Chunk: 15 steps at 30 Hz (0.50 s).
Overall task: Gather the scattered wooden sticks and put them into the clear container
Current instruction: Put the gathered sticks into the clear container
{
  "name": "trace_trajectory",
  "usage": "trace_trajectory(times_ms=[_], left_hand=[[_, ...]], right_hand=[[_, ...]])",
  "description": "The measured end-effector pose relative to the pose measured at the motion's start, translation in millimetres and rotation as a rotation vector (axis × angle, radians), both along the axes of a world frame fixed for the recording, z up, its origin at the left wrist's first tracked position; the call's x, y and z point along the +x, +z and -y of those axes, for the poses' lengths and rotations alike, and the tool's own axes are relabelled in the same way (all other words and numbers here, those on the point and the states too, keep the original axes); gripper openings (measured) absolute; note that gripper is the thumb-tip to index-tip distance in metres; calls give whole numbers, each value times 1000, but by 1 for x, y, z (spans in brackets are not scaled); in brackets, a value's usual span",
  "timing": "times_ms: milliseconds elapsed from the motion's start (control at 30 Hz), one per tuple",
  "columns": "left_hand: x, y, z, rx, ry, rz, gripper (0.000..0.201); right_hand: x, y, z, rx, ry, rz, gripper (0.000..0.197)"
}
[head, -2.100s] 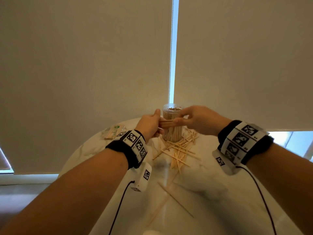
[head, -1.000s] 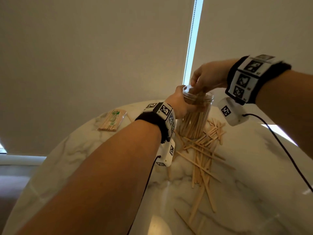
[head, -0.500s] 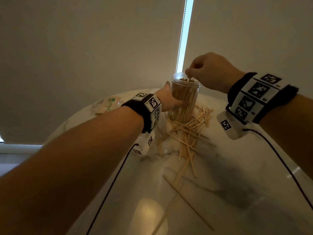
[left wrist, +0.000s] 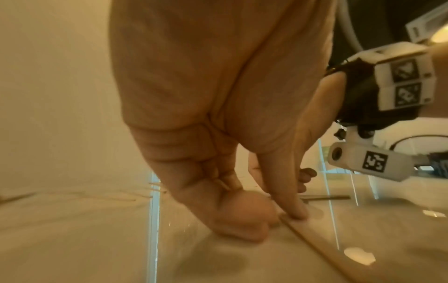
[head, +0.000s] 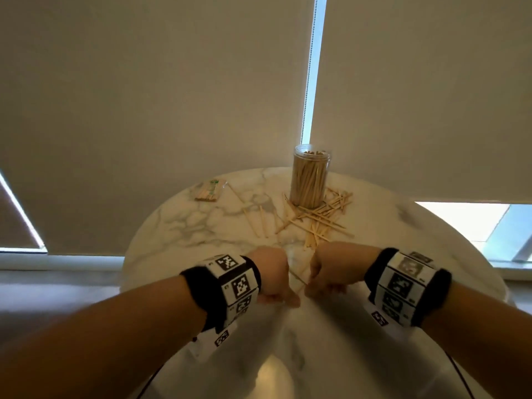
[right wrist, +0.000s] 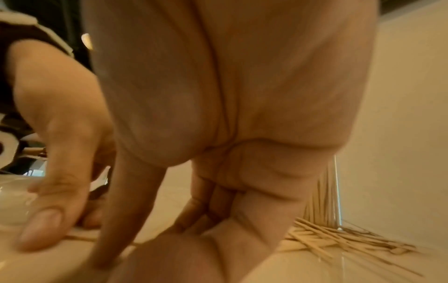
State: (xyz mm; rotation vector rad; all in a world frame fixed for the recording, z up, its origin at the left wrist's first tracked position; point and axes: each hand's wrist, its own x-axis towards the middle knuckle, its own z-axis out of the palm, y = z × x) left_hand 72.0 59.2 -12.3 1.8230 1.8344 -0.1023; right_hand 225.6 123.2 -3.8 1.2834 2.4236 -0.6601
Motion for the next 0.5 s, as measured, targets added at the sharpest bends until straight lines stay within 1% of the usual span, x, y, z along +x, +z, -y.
trace_trajectory(times_ms=[67, 133, 167, 233, 300, 367, 400, 433, 500], left_hand=[[4, 1, 5, 58, -50, -84, 27], [6, 4, 11, 66, -89, -153, 19], [6, 5, 14, 62, -104, -202, 20], [3, 6, 19, 66, -92, -284, 26], [-10, 6, 18, 99, -30, -285, 30], [-24, 5, 13, 137, 97, -177, 33], [-29, 4, 10, 161, 179, -65, 31], [-32, 1, 6, 178, 274, 85, 30], [-32, -2, -2, 199, 441, 413, 37]], right_hand=[[-2, 4, 12, 54, 27, 58, 25], [0, 7, 19, 92, 23, 126, 26], [3, 8, 21, 94, 7, 140, 27], [12, 11, 23, 81, -46, 98, 29], [21, 15, 23, 40, -157, -65, 25], [26, 20, 21, 32, -237, -263, 19], [26, 21, 21, 40, -260, -344, 18], [26, 22, 21, 44, -272, -411, 17], [19, 23, 21, 51, -287, -507, 17]])
